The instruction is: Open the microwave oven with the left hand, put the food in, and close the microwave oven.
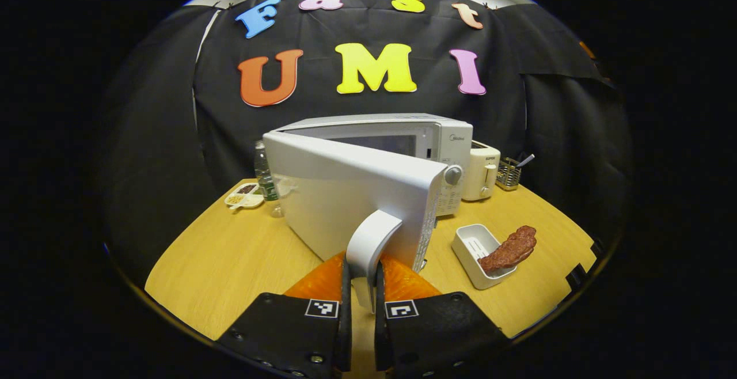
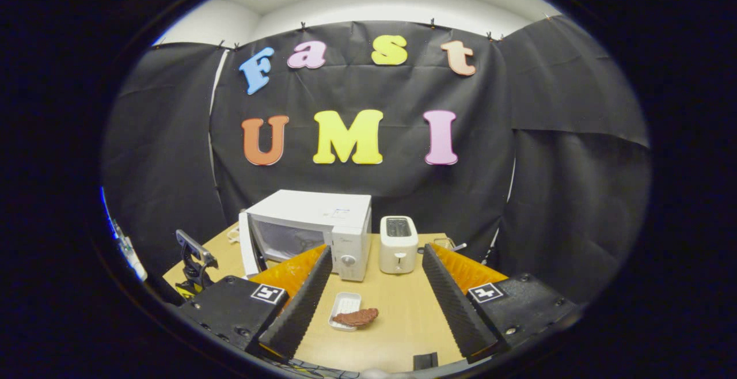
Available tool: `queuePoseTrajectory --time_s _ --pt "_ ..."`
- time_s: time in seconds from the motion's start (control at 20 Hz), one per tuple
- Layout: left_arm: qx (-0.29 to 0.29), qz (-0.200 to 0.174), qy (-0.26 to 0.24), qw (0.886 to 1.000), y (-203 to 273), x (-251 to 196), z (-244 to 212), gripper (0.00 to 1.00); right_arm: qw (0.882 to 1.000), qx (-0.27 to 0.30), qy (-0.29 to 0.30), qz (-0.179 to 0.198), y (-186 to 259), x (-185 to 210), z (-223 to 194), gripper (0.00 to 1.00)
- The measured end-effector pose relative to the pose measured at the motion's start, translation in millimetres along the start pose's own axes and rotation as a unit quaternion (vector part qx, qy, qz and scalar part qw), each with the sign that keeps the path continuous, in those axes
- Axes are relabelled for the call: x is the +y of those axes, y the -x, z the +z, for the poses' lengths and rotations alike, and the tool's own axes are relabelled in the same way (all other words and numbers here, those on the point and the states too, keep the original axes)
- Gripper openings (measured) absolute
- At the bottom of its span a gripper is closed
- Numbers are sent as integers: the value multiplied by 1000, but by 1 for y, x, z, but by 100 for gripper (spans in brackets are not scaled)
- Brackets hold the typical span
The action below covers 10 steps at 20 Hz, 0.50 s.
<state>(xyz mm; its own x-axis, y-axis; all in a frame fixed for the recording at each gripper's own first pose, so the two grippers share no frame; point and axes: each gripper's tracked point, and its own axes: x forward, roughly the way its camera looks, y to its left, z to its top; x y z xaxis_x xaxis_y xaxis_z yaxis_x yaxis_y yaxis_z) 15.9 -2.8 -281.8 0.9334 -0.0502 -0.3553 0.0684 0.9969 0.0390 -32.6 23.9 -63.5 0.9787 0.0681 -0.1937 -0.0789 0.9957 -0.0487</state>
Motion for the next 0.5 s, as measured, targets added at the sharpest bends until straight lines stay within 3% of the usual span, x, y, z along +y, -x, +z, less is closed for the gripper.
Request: queuePoseTrajectory --time_s 0.15,0.35,0.4,0.5 --pt "6 38 4 999 16 37 -10 17 1000 2 0 13 4 21 -5 100" --pt "1 44 6 999 31 69 -21 20 1000 1 5 27 9 44 -11 100" --pt "3 48 11 999 34 79 -23 34 1000 2 7 28 9 48 -15 100" --pt "3 46 7 999 37 88 -23 43 999 7 5 32 10 54 -20 100"
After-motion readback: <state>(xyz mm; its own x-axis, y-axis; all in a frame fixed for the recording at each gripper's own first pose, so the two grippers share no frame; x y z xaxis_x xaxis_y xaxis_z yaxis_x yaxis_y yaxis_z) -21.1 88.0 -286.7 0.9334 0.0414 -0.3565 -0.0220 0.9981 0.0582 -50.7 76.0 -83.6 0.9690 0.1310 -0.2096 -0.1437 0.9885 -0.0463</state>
